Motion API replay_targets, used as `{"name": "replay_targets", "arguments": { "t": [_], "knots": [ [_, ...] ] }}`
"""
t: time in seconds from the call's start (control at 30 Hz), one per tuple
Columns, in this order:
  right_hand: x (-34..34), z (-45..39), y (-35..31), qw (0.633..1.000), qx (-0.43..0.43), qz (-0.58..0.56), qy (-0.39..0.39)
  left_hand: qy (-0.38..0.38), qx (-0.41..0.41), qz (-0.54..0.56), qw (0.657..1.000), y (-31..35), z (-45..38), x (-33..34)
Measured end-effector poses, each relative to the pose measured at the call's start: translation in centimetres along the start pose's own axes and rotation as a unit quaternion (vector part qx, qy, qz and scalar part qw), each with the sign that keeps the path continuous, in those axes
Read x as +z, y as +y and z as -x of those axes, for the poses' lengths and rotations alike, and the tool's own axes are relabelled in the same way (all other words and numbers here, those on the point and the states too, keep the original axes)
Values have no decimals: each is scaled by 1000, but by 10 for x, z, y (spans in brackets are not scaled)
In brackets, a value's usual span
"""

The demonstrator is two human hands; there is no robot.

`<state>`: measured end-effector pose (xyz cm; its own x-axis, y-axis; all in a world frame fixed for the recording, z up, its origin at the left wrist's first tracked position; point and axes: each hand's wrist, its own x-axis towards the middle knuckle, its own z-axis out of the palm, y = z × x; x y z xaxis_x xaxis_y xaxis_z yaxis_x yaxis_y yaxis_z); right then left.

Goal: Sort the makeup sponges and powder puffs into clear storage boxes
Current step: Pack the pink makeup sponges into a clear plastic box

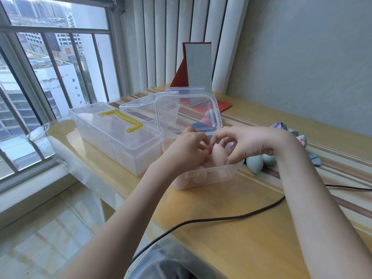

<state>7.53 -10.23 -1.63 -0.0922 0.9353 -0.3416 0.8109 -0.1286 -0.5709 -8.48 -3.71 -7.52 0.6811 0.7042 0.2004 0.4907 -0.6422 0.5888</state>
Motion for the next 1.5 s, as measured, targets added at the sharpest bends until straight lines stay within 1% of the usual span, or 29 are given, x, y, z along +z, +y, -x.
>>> {"name": "replay_targets", "arguments": {
  "t": [0.1,0.2,0.23,0.33,0.37,0.43,0.53,0.6,0.7,0.8,0.87,0.97,1.13,1.2,1.27,1.37,1.4,1.47,1.5],
  "knots": [
    [1,-1,-2,999,17,24,-21,6,7,-21,1000,1,1,-1],
    [-1,4,0,998,19,-16,-55,9,11,-41,999,0,0,0],
    [-1,5,1,998,18,-26,-48,11,12,-42,999,0,0,0],
    [3,-2,-1,999,24,-35,8,20,17,-47,999,-1,0,1],
    [5,-4,-3,999,31,-23,14,21,18,-50,998,-1,0,2],
    [8,-7,-7,998,51,36,14,22,19,-56,998,-1,0,1],
    [11,-7,-12,988,83,126,14,27,20,-63,997,-1,-1,2],
    [12,-7,-13,983,93,160,5,29,22,-65,997,-2,-1,3],
    [11,-2,-11,983,88,162,-11,28,21,-66,997,-2,-2,4],
    [12,0,-12,990,85,114,-18,32,18,-62,997,-2,-3,4],
    [15,-7,-15,986,98,135,-8,33,19,-63,997,-3,-3,4],
    [18,-14,-17,980,94,173,-22,32,18,-66,997,-2,-2,3],
    [18,-15,-14,976,113,184,-1,26,9,-74,997,-1,-2,4],
    [21,-18,-13,979,102,174,4,25,7,-76,997,-1,-3,4],
    [20,-16,-11,983,84,163,-8,27,9,-80,996,-1,-2,4],
    [13,-8,-9,981,91,171,-18,33,11,-79,996,-1,-2,4],
    [11,-7,-8,985,88,150,-9,35,14,-83,996,-1,-2,3],
    [6,-6,-7,996,80,27,20,38,16,-87,995,-1,-2,2],
    [4,-6,-7,996,80,-23,27,38,16,-87,995,0,-2,2]
  ]
}}
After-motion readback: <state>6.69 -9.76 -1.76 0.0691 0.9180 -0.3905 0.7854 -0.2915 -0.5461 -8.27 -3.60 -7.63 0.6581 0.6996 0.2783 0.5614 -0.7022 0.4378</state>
